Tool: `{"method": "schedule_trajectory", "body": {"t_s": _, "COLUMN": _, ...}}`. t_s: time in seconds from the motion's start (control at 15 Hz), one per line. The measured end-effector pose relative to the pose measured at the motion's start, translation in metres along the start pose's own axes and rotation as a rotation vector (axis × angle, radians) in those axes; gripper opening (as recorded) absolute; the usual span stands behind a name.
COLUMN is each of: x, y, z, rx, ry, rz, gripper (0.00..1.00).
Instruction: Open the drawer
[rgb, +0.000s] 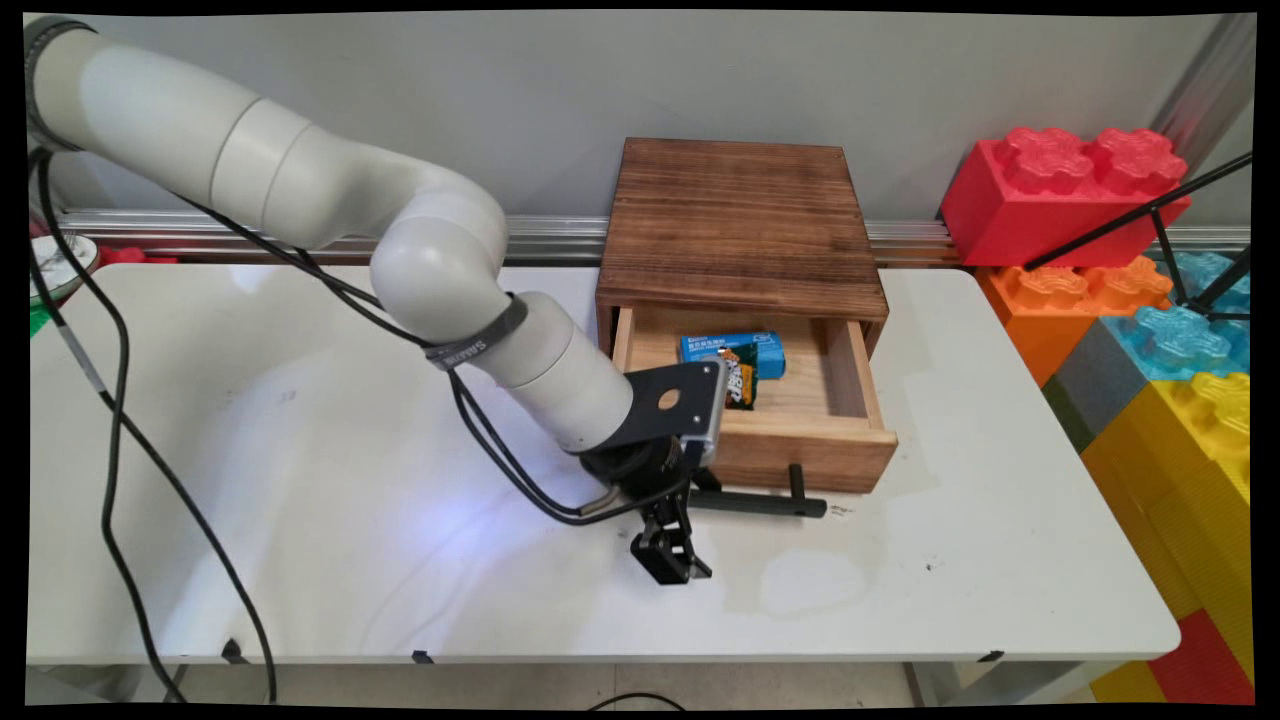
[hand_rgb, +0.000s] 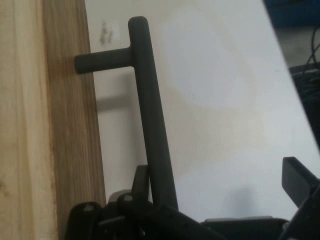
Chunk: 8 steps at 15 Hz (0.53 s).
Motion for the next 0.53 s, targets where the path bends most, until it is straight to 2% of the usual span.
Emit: {"method": "schedule_trajectory", "body": {"t_s": 0.53, "x": 0.005, "y": 0.033, "z": -0.005, "rx": -0.045, "ry": 0.021, "rz": 0.008, "gripper": 1.00}}
